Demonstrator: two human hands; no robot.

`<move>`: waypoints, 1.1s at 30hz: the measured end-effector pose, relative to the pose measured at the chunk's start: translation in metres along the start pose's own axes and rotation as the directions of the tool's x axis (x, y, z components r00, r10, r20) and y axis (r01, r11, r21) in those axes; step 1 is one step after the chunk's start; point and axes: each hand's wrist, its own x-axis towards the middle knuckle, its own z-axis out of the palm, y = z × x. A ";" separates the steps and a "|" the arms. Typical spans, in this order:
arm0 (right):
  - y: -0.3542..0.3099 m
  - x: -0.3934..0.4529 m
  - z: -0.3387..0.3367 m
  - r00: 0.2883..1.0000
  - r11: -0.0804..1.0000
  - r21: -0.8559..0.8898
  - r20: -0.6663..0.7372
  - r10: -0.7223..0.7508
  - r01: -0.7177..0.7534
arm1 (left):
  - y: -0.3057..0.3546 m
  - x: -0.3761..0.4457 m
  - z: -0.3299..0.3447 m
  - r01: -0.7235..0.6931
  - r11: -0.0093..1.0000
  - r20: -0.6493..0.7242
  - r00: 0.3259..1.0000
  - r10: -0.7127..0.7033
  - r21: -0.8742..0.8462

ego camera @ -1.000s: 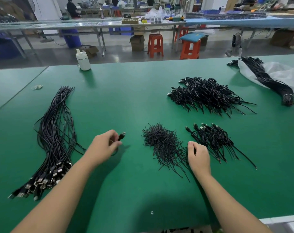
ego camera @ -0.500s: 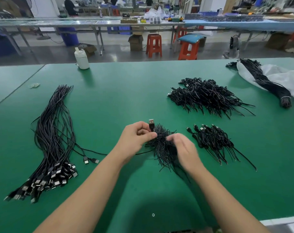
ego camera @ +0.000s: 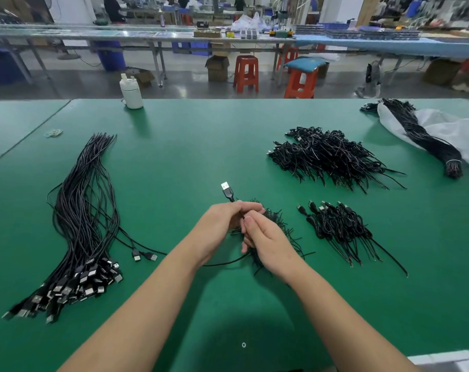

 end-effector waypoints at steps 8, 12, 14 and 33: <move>0.004 -0.008 0.015 0.963 0.862 0.433 0.173 0.208 -0.264 | 0.020 0.003 0.007 -0.255 0.959 -0.251 0.943 0.218 -0.125; 0.011 -0.007 0.014 0.915 0.590 0.700 0.297 0.273 -0.403 | 0.032 -0.010 -0.012 -0.053 0.916 0.075 0.993 0.090 -0.398; 0.011 -0.003 0.006 0.908 0.530 0.738 0.320 0.270 -0.418 | 0.028 -0.020 -0.027 0.103 0.979 0.349 0.936 -0.036 -0.174; 0.048 -0.013 0.041 0.861 0.421 0.762 0.356 0.362 -0.492 | 0.010 -0.008 -0.057 0.069 0.836 0.063 0.997 -0.041 -0.545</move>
